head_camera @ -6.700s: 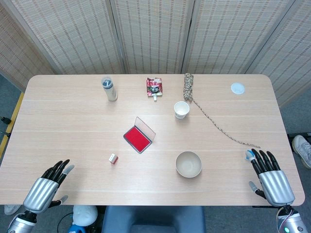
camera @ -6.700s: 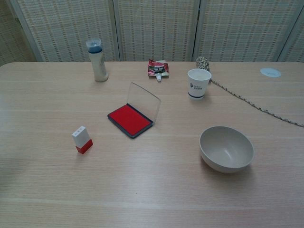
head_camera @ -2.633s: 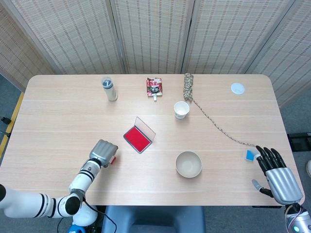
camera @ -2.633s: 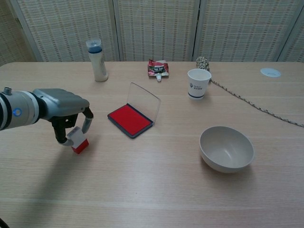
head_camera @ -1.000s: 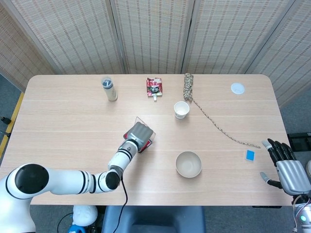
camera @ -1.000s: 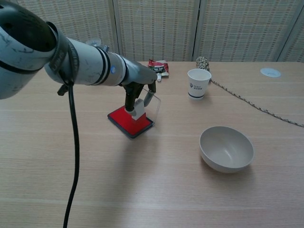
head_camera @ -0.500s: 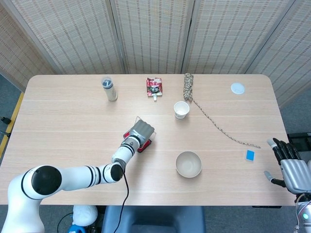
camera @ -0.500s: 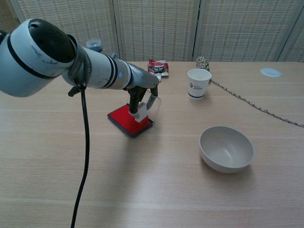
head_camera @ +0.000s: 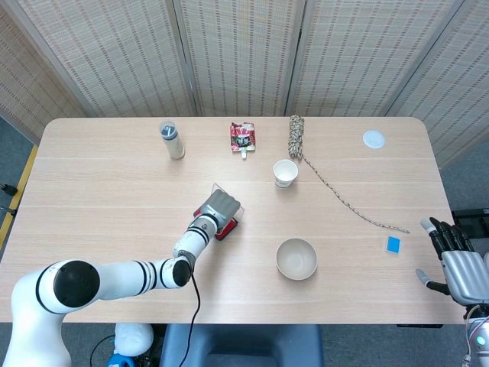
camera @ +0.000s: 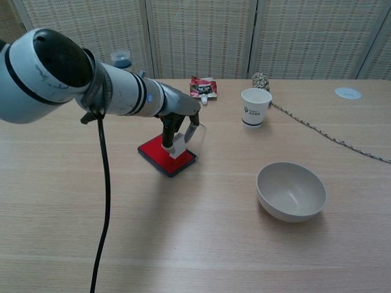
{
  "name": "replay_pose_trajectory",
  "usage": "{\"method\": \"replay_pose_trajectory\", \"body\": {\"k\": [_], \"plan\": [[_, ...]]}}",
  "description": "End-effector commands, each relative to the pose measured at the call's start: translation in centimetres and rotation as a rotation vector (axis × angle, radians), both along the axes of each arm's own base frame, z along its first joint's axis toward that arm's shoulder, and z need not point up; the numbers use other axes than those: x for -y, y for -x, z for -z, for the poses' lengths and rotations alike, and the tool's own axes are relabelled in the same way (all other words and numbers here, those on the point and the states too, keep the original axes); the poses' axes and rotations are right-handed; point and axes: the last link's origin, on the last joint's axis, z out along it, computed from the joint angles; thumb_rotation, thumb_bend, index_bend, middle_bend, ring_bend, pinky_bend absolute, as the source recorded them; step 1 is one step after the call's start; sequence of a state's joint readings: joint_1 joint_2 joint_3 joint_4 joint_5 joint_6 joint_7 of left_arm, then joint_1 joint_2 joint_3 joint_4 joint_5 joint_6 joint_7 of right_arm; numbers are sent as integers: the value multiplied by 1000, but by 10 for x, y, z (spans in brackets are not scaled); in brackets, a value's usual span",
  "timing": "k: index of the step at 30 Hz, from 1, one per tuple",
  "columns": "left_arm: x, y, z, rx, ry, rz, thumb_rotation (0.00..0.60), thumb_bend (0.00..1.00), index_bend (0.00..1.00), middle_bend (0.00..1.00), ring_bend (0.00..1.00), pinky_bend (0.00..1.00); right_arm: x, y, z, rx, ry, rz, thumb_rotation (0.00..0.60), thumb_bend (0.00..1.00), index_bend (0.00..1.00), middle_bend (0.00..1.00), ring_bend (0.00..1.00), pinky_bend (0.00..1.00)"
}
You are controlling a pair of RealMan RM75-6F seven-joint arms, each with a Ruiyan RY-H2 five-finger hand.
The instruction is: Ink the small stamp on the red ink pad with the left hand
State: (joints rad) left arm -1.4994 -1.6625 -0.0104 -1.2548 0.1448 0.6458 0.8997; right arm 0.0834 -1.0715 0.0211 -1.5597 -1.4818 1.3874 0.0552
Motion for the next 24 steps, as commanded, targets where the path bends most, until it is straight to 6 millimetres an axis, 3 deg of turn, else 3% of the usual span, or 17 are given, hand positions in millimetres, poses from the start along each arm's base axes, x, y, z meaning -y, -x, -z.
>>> {"method": "replay_pose_trajectory", "body": {"k": [1,14,24], "plan": [[1,3,2,0,6,-5,600,536,869,1000,1000,921,0,0,0,0,1,0,600,267,0,0,0,0],[4,10,7,10,26,-10,600,536,869,1000,1000,921,0,0,-1,1,5,-1,600,267,0,0,0,0],[21,0,-19,25,-6,22,600,536,868,1000,1000,921,-3,-3,-1,7,-2,-20,600,267,0,0,0,0]]}}
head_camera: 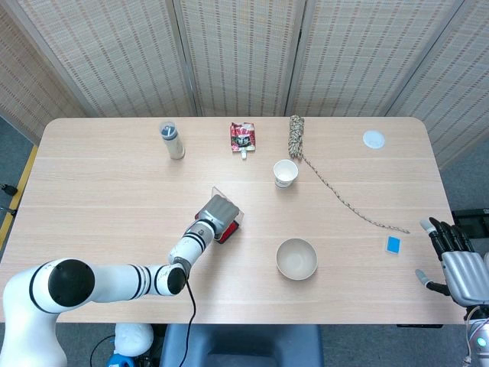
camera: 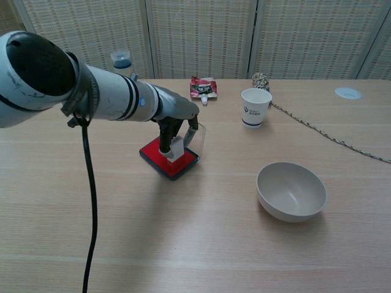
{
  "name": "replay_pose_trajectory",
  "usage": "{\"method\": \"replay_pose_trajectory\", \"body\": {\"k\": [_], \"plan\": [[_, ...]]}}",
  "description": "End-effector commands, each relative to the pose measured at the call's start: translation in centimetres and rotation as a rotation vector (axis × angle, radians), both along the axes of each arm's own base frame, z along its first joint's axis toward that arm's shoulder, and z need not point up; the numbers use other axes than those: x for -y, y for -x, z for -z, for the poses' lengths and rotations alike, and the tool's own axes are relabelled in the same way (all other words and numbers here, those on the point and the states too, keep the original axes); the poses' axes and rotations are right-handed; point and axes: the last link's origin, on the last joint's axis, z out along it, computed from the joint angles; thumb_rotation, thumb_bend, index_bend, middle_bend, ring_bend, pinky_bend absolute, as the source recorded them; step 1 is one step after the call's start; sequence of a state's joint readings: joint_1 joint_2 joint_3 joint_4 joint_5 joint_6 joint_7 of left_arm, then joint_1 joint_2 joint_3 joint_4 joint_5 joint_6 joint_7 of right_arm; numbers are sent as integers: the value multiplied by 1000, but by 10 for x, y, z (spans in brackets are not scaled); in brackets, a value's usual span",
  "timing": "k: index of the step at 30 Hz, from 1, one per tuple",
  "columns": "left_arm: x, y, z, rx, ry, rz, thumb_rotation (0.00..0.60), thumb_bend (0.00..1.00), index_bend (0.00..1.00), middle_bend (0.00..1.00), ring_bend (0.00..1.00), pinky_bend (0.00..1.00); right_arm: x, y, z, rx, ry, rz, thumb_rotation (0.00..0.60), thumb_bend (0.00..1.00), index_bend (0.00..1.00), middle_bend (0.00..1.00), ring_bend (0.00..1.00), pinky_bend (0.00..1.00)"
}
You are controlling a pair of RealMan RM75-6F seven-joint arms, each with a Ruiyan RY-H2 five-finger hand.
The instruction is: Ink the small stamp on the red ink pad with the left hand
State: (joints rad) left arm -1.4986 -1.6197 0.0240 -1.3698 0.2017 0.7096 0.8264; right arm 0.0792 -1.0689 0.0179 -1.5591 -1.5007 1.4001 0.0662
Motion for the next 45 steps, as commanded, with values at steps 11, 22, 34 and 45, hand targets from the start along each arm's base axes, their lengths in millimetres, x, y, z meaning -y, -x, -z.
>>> {"method": "replay_pose_trajectory", "body": {"k": [11,22,34,45], "plan": [[26,7,-43,34,-56,-16,600,536,867,1000,1000,921,-9,-7,0,6,-2,-43,600,267,0,0,0,0],[40,28,-63,66,-82,-48,600,536,863,1000,1000,921,-14,-11,1,7,-6,-70,600,267,0,0,0,0],[53,66,-60,118,-67,-96,600,535,827,1000,1000,921,-18,-16,7,-4,-30,-95,600,268,0,0,0,0],[61,96,-45,167,-48,-116,600,533,766,1000,1000,921,-19,-16,8,-9,-29,-98,600,269,0,0,0,0]]}}
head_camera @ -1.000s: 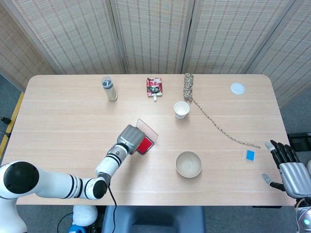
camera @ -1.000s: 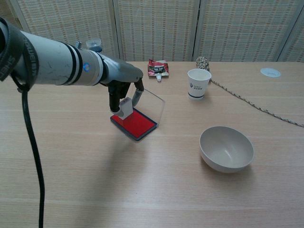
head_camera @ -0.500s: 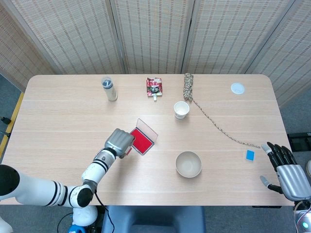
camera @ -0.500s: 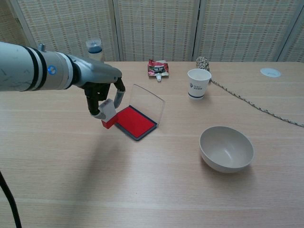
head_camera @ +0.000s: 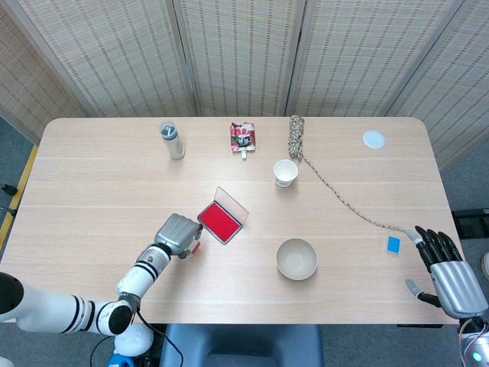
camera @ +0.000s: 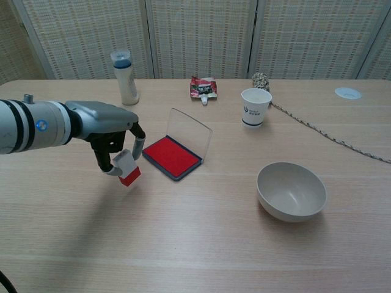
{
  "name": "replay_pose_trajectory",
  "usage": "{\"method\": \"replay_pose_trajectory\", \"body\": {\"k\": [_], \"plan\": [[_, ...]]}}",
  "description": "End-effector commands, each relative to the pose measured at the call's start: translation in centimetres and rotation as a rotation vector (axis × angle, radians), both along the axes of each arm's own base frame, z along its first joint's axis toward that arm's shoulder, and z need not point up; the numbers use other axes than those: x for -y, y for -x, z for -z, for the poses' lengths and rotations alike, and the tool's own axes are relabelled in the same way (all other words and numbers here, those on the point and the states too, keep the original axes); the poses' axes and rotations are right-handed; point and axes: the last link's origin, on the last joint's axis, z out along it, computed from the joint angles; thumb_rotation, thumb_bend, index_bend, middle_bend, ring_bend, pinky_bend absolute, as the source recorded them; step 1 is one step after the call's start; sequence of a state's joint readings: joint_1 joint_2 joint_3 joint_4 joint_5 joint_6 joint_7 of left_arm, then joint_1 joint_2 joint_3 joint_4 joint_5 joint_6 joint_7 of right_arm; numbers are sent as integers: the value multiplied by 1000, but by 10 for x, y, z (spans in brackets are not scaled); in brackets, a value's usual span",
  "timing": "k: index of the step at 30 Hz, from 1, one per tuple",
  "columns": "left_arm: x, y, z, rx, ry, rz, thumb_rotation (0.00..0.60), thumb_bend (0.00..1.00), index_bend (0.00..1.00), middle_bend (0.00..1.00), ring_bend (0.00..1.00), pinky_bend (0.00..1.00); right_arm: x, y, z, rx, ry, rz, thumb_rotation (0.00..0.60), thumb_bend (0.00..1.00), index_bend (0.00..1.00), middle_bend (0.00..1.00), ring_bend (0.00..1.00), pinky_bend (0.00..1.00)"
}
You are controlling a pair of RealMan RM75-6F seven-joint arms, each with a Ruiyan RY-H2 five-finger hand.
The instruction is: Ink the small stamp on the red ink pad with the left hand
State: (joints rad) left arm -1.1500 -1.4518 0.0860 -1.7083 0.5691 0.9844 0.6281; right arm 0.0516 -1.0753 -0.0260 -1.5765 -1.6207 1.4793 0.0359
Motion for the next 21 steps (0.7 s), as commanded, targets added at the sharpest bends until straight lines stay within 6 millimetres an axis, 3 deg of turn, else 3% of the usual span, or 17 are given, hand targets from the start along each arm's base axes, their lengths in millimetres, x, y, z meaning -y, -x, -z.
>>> {"method": "replay_pose_trajectory", "body": {"k": [1,17,21], "plan": [[3,7,5,17,10,-6,600,533,766,1000,1000,921,0,0,0,-1,-1,1,600,269,0,0,0,0],[3,29,18,40,27,-22,600,524,663,1000,1000,921,1,0,3,-9,-6,6,600,269,0,0,0,0],[2,30,16,37,17,-20,600,415,542,1000,1000,920,2,0,4,-11,-7,8,600,269,0,0,0,0]]}}
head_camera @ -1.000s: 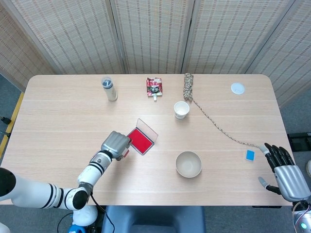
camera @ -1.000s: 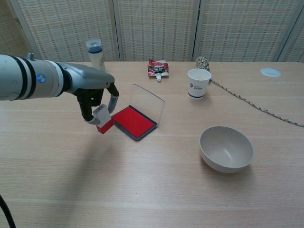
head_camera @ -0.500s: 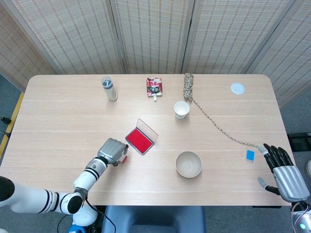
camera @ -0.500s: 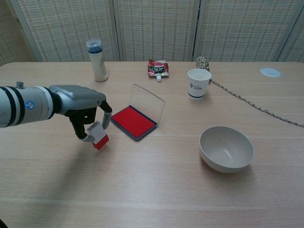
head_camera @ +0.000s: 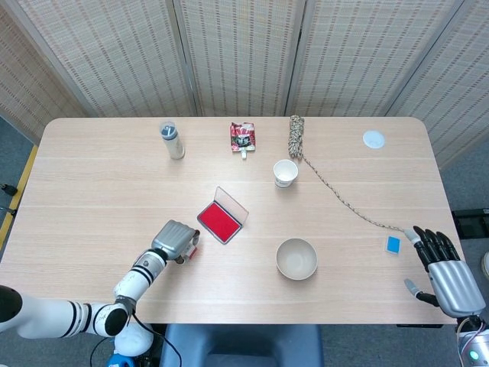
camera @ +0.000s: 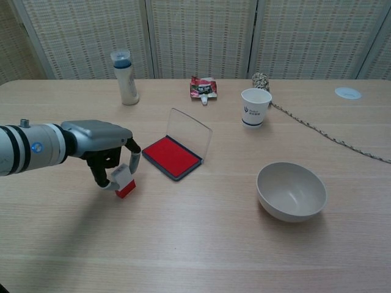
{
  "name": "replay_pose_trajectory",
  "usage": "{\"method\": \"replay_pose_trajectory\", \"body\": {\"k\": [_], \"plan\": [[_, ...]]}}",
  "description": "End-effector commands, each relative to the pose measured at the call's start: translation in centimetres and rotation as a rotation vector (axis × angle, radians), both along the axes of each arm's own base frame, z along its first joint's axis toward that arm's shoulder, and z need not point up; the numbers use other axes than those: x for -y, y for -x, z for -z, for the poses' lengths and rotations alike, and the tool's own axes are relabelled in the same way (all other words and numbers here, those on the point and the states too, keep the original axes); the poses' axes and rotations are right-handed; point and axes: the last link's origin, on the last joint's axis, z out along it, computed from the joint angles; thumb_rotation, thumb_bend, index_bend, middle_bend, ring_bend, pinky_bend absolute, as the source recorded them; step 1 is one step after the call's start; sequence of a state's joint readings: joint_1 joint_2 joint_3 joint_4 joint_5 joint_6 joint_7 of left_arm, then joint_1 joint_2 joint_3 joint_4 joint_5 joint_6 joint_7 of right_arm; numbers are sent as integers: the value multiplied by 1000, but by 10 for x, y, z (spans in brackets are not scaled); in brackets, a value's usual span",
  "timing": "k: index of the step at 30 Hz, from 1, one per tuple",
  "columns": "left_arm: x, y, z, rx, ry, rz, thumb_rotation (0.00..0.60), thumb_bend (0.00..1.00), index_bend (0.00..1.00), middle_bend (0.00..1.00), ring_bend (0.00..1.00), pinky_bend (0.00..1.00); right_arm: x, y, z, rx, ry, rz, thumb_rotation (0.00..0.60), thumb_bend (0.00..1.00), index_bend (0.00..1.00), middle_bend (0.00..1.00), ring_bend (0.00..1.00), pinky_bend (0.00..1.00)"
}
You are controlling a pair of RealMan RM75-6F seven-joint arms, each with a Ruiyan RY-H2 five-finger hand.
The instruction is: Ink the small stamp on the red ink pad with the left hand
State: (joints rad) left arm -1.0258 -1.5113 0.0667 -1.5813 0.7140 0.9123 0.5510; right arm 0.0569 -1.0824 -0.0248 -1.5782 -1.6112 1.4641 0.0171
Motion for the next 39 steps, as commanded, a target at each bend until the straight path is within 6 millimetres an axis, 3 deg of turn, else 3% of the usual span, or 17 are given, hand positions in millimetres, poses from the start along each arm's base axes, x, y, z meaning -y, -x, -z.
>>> {"method": "replay_pose_trajectory", "body": {"k": [1,4,17,23,26,29,34,36,39], "plan": [[0,0,-1,-3,-4,1,600,379,508,1000,1000,920,0,0,0,0,1,1,600,270,0,0,0,0],[0,0,-4,-4,-6,1,600,332,452,1000,1000,920,1,0,0,0,3,1,600,272,0,0,0,0],[6,0,-17,-26,-11,-11,600,292,356,1000,964,913,-1,-1,-2,4,11,-3,600,275,0,0,0,0],[22,-4,-46,9,-56,11,600,269,258,1000,894,896,-2,0,-3,7,13,-5,600,278,0,0,0,0],[42,2,-74,83,-89,17,600,257,190,992,836,855,-3,0,-4,10,17,-5,600,280,0,0,0,0],[62,18,-99,153,-121,7,600,256,95,899,735,797,-3,0,-5,10,20,-3,600,284,0,0,0,0],[95,62,-132,209,-150,-40,600,256,20,756,573,759,-4,-1,-2,4,17,-6,600,287,0,0,0,0],[110,79,-139,246,-171,-46,600,257,2,629,472,715,-4,-1,0,-2,16,-6,600,287,0,0,0,0],[129,103,-146,303,-218,-52,600,256,0,331,260,619,-2,0,1,-12,19,4,600,289,0,0,0,0]]}}
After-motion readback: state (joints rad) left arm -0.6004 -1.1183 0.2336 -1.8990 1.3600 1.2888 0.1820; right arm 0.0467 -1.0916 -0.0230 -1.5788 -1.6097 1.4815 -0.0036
